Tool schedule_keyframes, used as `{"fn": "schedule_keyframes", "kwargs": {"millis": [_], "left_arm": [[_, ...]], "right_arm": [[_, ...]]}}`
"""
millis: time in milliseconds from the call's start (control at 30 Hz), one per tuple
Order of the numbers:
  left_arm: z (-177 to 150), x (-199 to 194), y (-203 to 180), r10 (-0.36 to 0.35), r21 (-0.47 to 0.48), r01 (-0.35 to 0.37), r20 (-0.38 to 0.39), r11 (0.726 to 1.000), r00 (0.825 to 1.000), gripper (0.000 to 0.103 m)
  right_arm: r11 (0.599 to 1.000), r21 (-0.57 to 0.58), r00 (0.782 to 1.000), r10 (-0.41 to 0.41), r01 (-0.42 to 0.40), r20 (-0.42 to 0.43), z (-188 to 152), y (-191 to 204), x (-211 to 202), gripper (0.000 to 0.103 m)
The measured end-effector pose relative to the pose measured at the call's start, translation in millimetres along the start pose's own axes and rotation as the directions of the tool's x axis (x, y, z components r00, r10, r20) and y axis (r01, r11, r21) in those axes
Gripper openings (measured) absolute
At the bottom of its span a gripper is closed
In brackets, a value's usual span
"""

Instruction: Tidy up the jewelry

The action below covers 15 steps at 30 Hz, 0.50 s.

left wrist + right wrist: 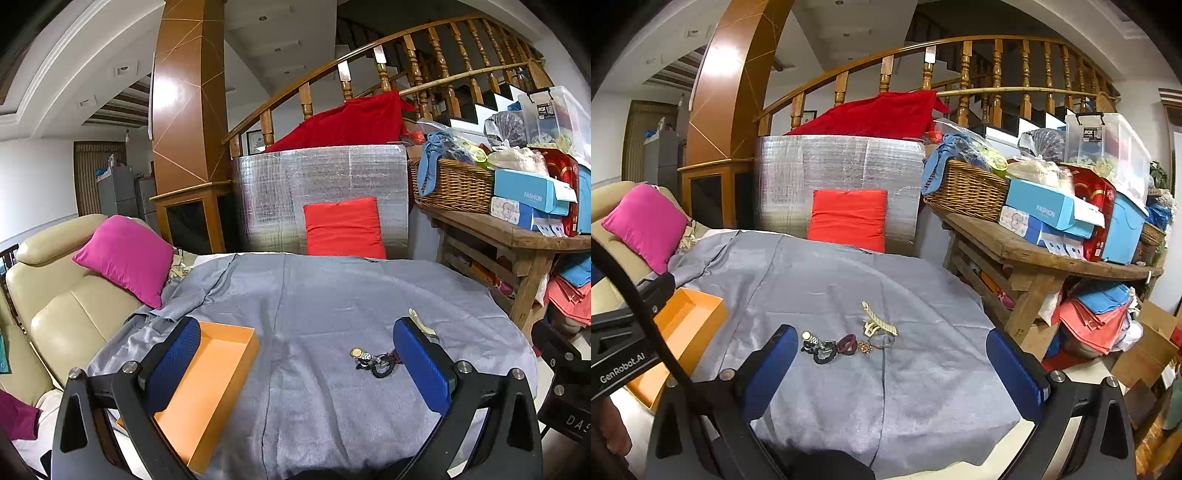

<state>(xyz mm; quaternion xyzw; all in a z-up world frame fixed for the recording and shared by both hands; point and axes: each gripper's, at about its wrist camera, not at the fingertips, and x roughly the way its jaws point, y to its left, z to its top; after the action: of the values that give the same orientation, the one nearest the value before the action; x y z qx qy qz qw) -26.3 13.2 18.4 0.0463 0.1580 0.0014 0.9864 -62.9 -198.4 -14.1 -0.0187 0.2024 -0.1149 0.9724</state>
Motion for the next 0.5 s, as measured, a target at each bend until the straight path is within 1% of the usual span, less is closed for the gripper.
{"fn": "schedule_keyframes", "kwargs": {"millis": [500], "left_arm": [[-0.2,0.6,-3.4,0.004,0.012,-0.004,-0.001,1.0,1.0,0.103]], "right_arm": [[1.0,-0.002,1.0,-0.011,0.011,0.004,-0.6,-1.2,-0.5,0.103]]}}
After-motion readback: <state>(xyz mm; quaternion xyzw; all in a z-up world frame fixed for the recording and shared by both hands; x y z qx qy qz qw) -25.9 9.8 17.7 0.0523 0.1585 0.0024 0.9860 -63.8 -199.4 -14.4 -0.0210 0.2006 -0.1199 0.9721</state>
